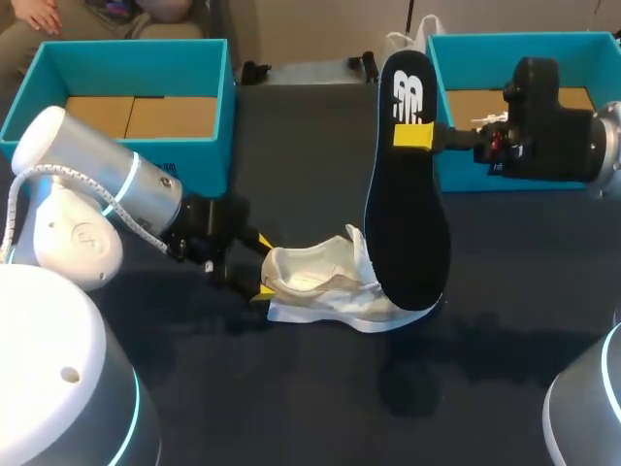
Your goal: Take the shoe out of the shoebox, open the shoe tongue, remove and reinsert the insole, then place the shoe into the shoebox
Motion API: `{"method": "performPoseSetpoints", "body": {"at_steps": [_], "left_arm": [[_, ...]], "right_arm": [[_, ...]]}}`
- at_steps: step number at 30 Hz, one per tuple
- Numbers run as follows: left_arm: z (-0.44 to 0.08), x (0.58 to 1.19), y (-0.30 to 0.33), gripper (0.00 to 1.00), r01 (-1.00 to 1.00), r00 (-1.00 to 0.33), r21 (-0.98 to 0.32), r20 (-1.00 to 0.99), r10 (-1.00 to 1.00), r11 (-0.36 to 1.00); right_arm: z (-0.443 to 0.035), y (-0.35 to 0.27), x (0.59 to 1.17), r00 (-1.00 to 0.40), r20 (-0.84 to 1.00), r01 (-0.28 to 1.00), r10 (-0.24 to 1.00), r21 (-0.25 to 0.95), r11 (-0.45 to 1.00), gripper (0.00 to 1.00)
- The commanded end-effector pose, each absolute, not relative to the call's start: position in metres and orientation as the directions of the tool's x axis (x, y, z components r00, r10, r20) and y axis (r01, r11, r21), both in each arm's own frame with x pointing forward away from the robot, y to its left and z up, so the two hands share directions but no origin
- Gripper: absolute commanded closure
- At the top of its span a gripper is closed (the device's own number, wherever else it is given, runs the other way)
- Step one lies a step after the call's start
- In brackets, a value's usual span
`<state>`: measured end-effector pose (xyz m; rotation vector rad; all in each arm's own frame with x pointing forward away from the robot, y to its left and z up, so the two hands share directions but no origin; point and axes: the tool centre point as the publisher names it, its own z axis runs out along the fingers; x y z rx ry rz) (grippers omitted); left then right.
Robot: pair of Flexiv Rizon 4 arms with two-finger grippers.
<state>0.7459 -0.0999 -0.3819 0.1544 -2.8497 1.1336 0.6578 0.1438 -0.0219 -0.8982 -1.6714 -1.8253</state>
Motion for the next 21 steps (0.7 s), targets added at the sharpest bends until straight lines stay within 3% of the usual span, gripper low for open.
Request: {"method": "performPoseSetpoints", "body": {"at_steps": [1,14,21], "left_arm": [[-0.381,0.747,-0.101,0.0,-0.12,-0.992,-0.672,0.104,-0.067,0.73],[-0.381,0.747,-0.101,0.0,-0.12,-0.992,-0.672,0.104,-0.067,0.73],[-0.37,0.741,-0.098,0.0,-0.086,-0.995,-0.585,0.089,-0.042,0.807]], "right_arm": [[-0.023,0.145,0.657,-0.655,0.752,0.743,0.069,0.658,-0.12,1.0],[-0.023,0.145,0.657,-0.655,0.752,0.743,0.069,0.658,-0.12,1.0],[-0.023,0.145,0.657,-0.655,0.752,0.743,0.069,0.658,-0.12,1.0]]}}
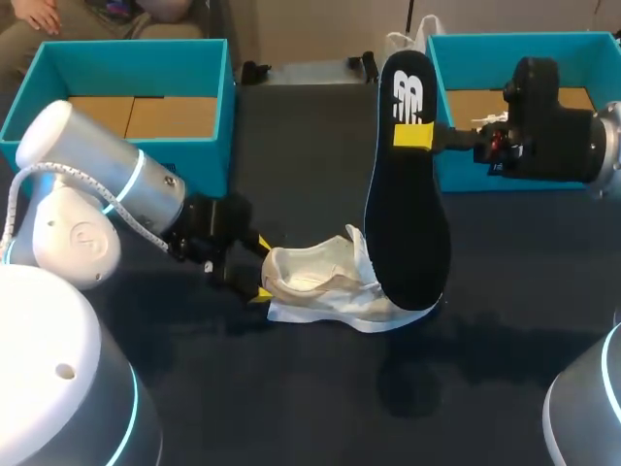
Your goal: Take the shoe out of the shoebox, open the shoe tongue, remove and reinsert the insole, then place the shoe into the shoebox
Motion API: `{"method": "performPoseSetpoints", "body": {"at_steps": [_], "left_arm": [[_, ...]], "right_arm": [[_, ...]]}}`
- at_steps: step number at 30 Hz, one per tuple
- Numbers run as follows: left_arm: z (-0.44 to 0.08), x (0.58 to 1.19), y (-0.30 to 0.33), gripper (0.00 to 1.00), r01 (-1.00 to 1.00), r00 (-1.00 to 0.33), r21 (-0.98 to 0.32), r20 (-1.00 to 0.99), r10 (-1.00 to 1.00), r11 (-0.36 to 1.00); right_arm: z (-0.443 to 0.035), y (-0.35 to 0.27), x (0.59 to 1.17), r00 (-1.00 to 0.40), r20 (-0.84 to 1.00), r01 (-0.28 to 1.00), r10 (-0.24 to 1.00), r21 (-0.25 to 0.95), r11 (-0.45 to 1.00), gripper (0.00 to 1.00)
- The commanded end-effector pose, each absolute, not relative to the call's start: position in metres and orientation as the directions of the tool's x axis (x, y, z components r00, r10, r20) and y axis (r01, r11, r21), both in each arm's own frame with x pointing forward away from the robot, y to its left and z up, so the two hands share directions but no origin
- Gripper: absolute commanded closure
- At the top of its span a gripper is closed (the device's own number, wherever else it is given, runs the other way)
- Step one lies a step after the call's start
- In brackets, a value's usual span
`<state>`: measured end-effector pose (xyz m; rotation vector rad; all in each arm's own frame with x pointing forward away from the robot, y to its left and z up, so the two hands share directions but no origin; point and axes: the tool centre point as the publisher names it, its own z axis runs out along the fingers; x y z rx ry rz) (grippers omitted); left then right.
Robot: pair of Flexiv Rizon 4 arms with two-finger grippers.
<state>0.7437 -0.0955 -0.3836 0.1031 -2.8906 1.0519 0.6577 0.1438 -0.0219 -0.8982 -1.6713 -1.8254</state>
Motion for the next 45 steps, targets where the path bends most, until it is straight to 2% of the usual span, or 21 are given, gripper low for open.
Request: {"method": "performPoseSetpoints", "body": {"at_steps": [1,15,32,45], "left_arm": [[-0.369,0.741,-0.097,0.0,-0.082,-0.996,-0.567,0.062,-0.057,0.82],[-0.351,0.747,-0.085,0.0,-0.025,-1.0,-0.368,-0.002,-0.028,0.929],[-0.337,0.75,-0.097,0.0,0.08,-0.996,-0.145,0.018,0.083,0.986],[-0.335,0.754,-0.1,0.0,0.078,-0.997,-0.093,-0.004,0.078,0.993]], "right_arm": [[-0.023,0.145,0.657,-0.655,0.752,0.743,0.069,0.658,-0.12,1.0],[-0.023,0.145,0.657,-0.655,0.752,0.743,0.069,0.658,-0.12,1.0],[-0.023,0.145,0.657,-0.655,0.752,0.743,0.069,0.658,-0.12,1.0],[-0.023,0.145,0.657,-0.655,0.752,0.743,0.069,0.658,-0.12,1.0]]}}
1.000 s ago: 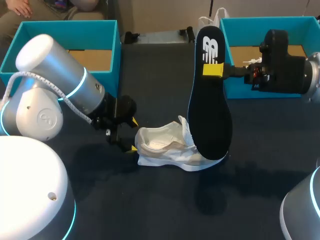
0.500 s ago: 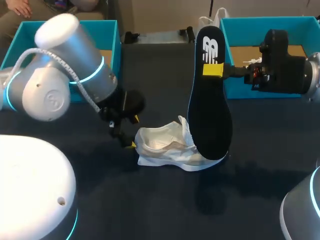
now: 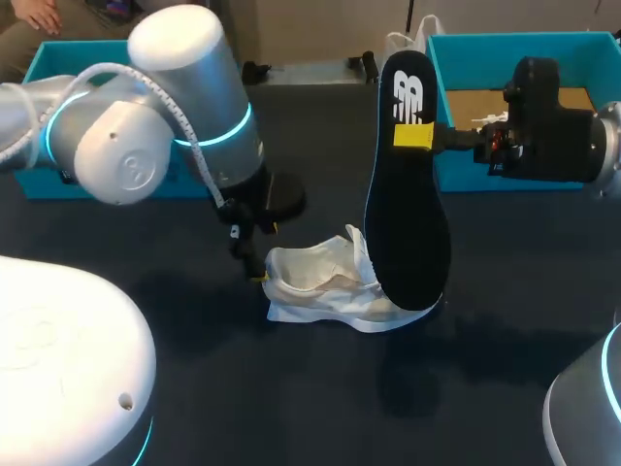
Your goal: Take the shoe out of the shoebox, open the shoe tongue, remove and reinsert the insole, then place the shoe into the shoebox
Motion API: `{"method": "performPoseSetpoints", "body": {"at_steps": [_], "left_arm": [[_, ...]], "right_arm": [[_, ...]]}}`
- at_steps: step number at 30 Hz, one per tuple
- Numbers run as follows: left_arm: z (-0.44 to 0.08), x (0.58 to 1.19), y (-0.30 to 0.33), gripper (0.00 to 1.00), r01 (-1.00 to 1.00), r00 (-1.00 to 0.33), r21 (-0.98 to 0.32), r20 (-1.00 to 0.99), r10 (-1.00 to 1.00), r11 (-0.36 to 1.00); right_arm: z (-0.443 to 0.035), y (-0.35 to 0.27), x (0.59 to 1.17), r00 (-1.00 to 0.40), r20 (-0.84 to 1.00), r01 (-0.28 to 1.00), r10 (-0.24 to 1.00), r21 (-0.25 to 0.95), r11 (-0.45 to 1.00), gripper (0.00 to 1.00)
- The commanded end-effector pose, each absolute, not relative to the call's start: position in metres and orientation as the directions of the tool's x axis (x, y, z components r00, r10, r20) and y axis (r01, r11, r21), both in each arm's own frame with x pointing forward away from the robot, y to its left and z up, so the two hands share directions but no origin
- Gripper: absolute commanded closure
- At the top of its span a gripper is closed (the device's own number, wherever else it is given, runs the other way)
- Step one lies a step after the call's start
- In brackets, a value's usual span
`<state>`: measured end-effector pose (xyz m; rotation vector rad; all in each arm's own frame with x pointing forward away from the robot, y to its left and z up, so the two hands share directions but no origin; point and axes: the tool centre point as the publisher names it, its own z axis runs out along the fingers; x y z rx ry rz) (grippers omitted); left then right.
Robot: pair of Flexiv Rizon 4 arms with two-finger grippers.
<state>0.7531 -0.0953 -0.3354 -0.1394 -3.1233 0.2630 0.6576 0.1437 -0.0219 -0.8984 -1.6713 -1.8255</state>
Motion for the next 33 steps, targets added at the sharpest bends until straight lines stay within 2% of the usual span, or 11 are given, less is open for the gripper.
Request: {"method": "performPoseSetpoints", "body": {"at_steps": [1,27,33], "left_arm": [[-0.335,0.754,-0.1,0.0,0.07,-0.998,-0.098,-0.007,0.07,0.993],[-0.335,0.754,-0.1,0.0,0.067,-0.998,-0.1,-0.015,0.066,0.993],[-0.315,0.757,-0.111,0.0,0.102,-0.995,-0.13,-0.011,0.101,0.986]], "right_arm": [[-0.023,0.145,0.657,-0.655,0.752,0.743,0.069,0.658,-0.12,1.0],[-0.023,0.145,0.657,-0.655,0.752,0.743,0.069,0.658,-0.12,1.0],[-0.023,0.145,0.657,-0.655,0.752,0.743,0.069,0.658,-0.12,1.0]]}}
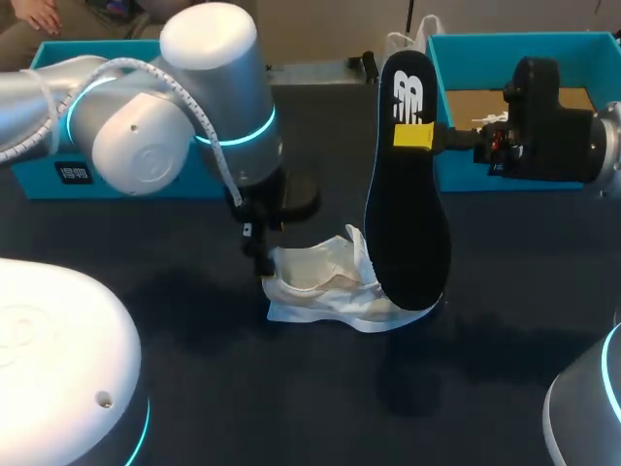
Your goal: Take the shoe out of the shoebox, open the shoe tongue, remove and reinsert the insole, then place the shoe into the shoebox
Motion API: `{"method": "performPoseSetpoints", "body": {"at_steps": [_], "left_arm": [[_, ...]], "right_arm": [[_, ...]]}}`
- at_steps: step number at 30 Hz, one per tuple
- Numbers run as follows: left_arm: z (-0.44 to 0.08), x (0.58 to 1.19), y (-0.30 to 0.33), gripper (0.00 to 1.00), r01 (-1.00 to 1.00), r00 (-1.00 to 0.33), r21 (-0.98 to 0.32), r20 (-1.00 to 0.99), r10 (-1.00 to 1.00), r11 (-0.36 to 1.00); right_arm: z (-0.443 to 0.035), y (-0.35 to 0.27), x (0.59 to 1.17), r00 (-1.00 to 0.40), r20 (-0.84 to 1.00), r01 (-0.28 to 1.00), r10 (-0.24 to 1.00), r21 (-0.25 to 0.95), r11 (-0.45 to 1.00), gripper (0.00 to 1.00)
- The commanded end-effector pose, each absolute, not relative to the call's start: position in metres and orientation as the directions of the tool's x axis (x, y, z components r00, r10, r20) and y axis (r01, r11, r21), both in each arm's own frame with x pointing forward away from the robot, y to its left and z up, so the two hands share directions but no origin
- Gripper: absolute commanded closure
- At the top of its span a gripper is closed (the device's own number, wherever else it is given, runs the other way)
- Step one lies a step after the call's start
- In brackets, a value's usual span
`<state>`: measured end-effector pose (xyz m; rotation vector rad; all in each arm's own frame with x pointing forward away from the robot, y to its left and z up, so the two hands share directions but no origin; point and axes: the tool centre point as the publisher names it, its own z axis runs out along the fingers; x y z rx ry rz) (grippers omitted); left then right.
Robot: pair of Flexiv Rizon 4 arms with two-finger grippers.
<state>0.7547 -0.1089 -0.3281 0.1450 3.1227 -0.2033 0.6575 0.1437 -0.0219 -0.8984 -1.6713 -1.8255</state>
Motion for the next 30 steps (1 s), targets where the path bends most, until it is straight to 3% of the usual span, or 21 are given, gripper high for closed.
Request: {"method": "performPoseSetpoints", "body": {"at_steps": [1,15,30], "left_arm": [[-0.312,0.758,-0.113,0.0,0.12,-0.993,-0.14,-0.013,0.12,0.983],[-0.313,0.777,-0.154,0.0,0.17,-0.985,-0.167,-0.007,0.171,0.971],[-0.36,0.802,-0.197,0.0,0.146,-0.984,-0.183,0.071,0.162,0.972]], "right_arm": [[-0.023,0.145,0.657,-0.655,0.752,0.743,0.069,0.658,-0.12,1.0],[-0.023,0.145,0.657,-0.655,0.752,0.743,0.069,0.658,-0.12,1.0],[-0.023,0.145,0.657,-0.655,0.752,0.743,0.069,0.658,-0.12,1.0]]}}
